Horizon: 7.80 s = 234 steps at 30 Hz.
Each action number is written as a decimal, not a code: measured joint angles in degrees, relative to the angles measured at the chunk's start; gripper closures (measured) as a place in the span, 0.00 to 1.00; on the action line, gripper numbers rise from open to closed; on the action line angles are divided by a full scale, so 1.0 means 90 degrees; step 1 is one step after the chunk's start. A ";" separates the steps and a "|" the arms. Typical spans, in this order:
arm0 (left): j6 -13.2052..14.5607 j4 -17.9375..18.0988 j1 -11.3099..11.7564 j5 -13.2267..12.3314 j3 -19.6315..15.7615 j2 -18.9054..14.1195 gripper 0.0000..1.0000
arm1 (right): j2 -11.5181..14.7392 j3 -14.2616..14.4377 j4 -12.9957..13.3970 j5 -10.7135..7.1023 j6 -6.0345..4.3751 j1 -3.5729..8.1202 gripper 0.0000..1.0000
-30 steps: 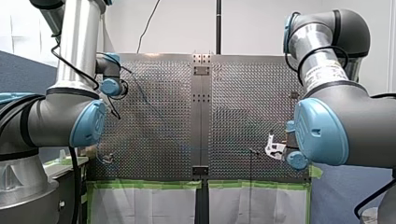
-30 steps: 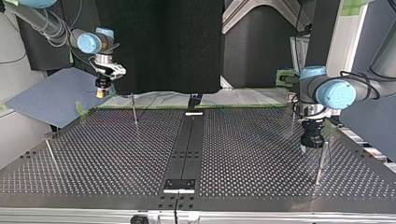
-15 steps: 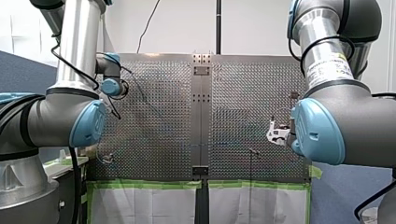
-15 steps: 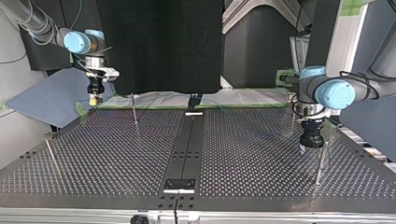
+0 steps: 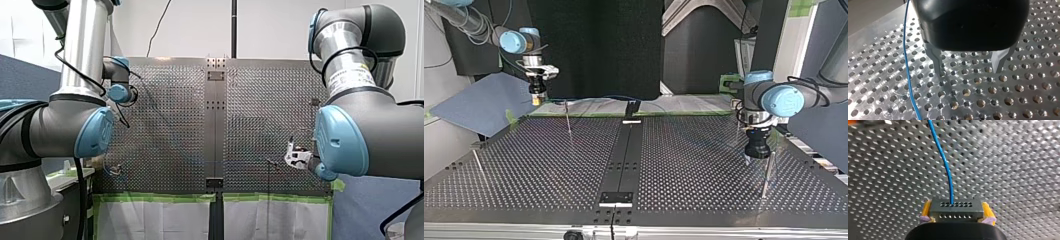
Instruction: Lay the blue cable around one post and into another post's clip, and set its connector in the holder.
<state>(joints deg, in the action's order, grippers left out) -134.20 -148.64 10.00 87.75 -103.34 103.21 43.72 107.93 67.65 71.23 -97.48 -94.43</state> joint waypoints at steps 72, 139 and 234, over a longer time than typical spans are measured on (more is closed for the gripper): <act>0.0248 -0.0791 -0.0180 -0.0106 -0.0930 -0.0761 0.00 | -0.0780 -0.0264 -0.0028 -0.0755 -0.0479 0.0379 1.00; 0.1956 -0.3742 -0.0198 0.0994 0.0686 -0.3337 0.00 | -0.0779 -0.0431 -0.0365 -0.0813 -0.0498 0.0379 1.00; 0.3661 -0.6569 -0.0427 0.1308 0.1068 -0.2754 0.00 | -0.0780 -0.0522 -0.0575 -0.0809 -0.0471 0.0350 1.00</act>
<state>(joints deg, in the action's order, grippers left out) -101.25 -207.76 6.16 99.52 -93.72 78.42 36.70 103.24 62.48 63.95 -101.72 -91.28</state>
